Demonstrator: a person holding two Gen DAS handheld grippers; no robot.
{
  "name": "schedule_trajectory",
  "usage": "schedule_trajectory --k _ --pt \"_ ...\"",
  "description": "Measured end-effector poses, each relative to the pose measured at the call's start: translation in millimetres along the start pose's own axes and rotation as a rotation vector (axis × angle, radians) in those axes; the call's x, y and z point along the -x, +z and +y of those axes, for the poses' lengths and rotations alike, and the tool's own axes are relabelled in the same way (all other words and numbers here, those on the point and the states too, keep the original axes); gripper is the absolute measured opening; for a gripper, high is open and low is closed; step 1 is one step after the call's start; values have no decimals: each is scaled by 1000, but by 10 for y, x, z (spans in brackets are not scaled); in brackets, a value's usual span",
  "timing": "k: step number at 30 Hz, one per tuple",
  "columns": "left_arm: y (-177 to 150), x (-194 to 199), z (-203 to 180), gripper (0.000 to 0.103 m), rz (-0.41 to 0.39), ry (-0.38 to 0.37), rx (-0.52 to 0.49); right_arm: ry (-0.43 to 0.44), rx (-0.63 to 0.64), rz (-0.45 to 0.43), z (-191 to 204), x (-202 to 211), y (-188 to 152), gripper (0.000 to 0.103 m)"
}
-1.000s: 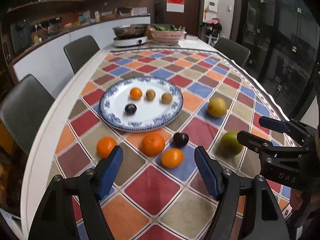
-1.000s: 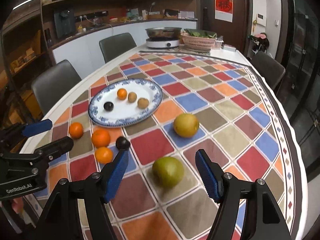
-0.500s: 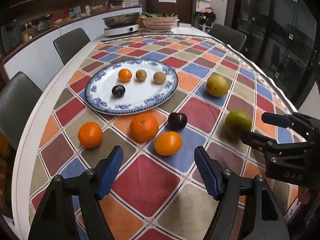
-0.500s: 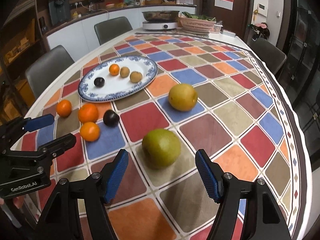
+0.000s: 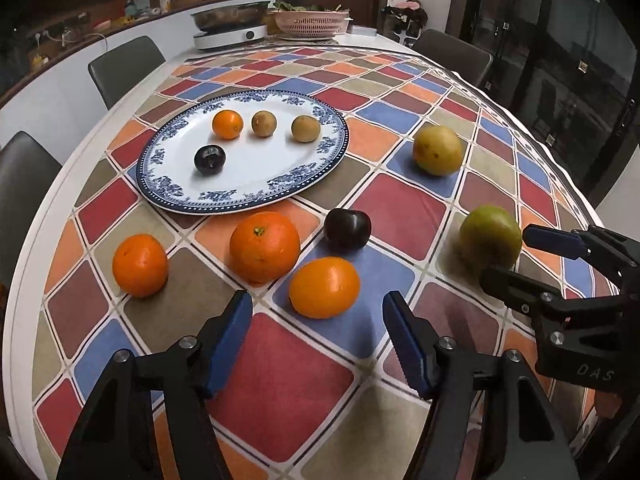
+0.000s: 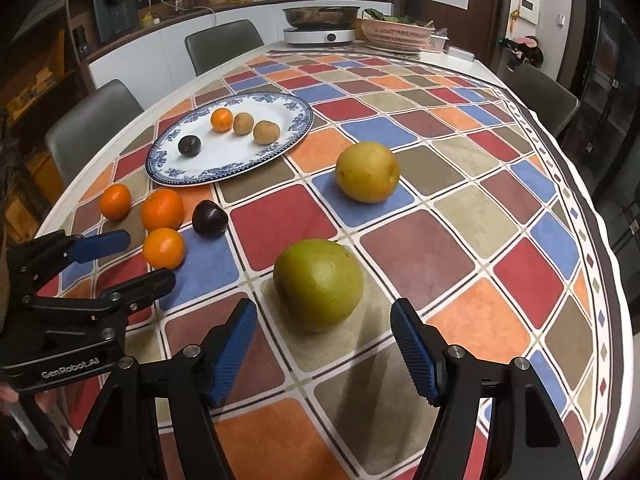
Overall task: Organize fruits
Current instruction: 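Withdraw the left gripper toward another orange while the right gripper moves toward the green pear, then grasp the orange with the left gripper while the right gripper grasps the green pear, then lift the orange with the left gripper while the right gripper lifts the green pear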
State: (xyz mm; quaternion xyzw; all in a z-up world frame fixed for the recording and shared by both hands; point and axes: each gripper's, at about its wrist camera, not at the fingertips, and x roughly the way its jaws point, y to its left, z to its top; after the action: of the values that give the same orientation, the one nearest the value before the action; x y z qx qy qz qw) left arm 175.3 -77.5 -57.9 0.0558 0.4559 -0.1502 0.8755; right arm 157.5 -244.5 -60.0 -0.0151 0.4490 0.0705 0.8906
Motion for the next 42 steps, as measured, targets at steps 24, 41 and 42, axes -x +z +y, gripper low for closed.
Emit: schedule_trajectory --k 24,41,42 --pt "122 -169 -22 39 55 -24 22 55 3 15 -38 -142 112 51" --pt "83 120 -12 38 -8 -29 30 72 -17 -12 -8 13 90 50" --pt "79 140 -11 38 -12 -32 32 74 -14 -17 7 36 95 50"
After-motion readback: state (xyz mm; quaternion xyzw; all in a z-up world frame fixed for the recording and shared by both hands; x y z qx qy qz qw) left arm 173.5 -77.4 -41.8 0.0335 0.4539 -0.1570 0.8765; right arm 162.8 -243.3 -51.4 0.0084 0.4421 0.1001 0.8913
